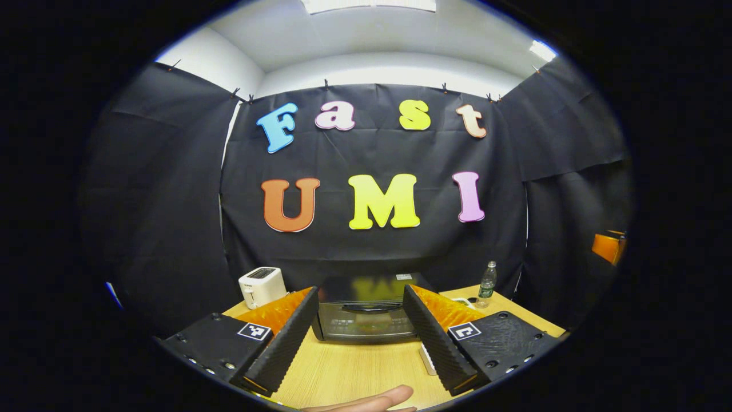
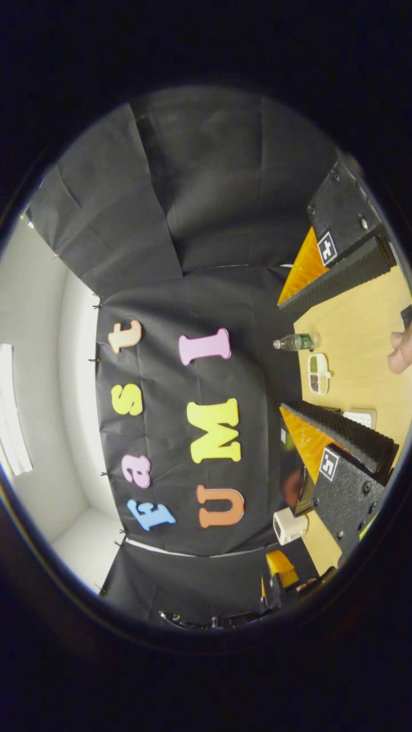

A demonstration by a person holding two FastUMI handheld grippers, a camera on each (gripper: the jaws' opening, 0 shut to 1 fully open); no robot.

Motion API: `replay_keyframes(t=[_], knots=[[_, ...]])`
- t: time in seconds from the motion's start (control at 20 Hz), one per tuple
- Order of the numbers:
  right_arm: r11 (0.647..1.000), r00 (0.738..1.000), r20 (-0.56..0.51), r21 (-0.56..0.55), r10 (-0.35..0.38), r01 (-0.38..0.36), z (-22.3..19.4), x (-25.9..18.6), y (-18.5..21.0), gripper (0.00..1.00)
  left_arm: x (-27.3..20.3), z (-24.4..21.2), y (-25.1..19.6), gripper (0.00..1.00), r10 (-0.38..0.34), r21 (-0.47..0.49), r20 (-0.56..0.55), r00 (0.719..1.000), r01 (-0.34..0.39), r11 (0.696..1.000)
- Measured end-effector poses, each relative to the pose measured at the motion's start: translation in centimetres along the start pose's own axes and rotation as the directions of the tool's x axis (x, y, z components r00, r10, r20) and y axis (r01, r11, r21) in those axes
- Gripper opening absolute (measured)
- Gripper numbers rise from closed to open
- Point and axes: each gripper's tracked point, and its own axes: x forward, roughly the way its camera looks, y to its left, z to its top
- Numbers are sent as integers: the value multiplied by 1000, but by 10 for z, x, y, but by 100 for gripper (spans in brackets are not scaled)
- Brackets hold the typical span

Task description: Open the electric oven with the left hand, put the food in, and close the electric oven.

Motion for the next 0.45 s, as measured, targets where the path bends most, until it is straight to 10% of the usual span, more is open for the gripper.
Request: replay_keyframes(t=[0.45], knots=[[1000, 1000, -7, -13, 25, -25, -8, 1, 4, 100, -37, 0, -13, 97, -37, 4, 39, 999, 37, 999]])
